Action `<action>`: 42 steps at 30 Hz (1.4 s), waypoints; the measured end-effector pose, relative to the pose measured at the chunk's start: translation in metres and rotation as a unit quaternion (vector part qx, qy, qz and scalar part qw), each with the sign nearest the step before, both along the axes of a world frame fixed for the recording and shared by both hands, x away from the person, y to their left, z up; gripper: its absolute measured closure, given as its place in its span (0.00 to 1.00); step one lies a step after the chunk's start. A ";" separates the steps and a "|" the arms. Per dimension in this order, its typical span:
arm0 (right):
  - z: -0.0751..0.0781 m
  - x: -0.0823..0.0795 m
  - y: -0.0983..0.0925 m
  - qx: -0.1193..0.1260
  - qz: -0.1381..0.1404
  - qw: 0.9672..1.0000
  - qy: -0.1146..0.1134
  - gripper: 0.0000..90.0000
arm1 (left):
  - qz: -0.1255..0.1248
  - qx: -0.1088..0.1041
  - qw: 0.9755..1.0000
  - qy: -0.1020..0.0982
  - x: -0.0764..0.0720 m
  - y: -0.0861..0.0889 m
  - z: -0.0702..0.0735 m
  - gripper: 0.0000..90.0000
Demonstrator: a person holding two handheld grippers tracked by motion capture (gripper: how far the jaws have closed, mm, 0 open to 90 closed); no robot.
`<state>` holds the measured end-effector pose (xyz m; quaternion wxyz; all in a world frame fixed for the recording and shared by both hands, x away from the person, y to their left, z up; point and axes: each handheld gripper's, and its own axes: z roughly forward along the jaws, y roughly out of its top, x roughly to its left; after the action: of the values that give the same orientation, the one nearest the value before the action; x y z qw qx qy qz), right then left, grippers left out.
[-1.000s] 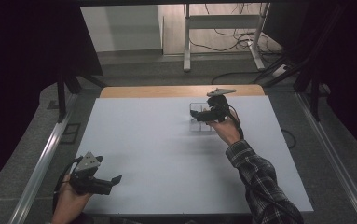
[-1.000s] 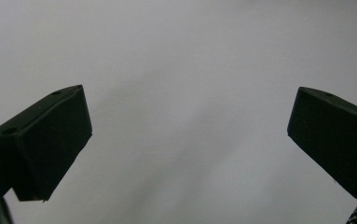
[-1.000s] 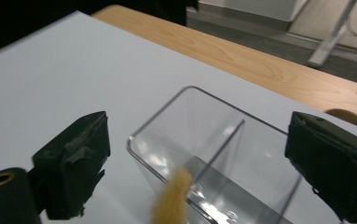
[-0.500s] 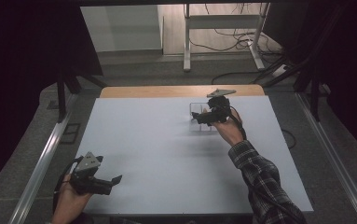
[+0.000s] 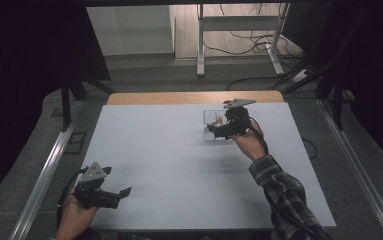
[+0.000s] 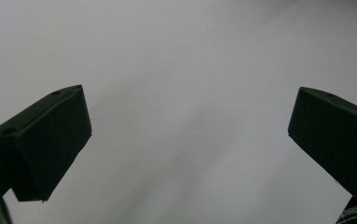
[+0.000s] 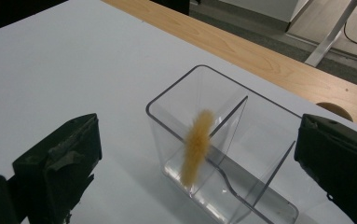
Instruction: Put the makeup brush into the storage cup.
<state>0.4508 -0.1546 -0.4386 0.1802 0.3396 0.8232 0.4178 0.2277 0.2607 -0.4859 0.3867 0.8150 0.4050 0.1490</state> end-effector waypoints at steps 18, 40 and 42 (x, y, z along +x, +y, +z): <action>-0.001 -0.016 -0.007 -0.016 0.015 1.000 0.007 0.00 | -0.011 -0.009 1.000 -0.002 0.000 -0.001 0.000 0.00; -0.008 -0.037 -0.012 -0.019 0.026 0.999 0.019 0.01 | 0.001 0.006 1.000 -0.006 -0.001 -0.001 0.001 0.00; -0.010 -0.039 -0.012 -0.021 0.027 0.999 0.021 0.01 | 0.002 0.007 1.000 -0.007 -0.001 -0.001 0.002 0.00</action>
<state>0.4122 -0.1661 -0.4485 0.1588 0.3215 0.8445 0.3978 0.2263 0.2599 -0.4844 0.3835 0.8160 0.4025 0.1585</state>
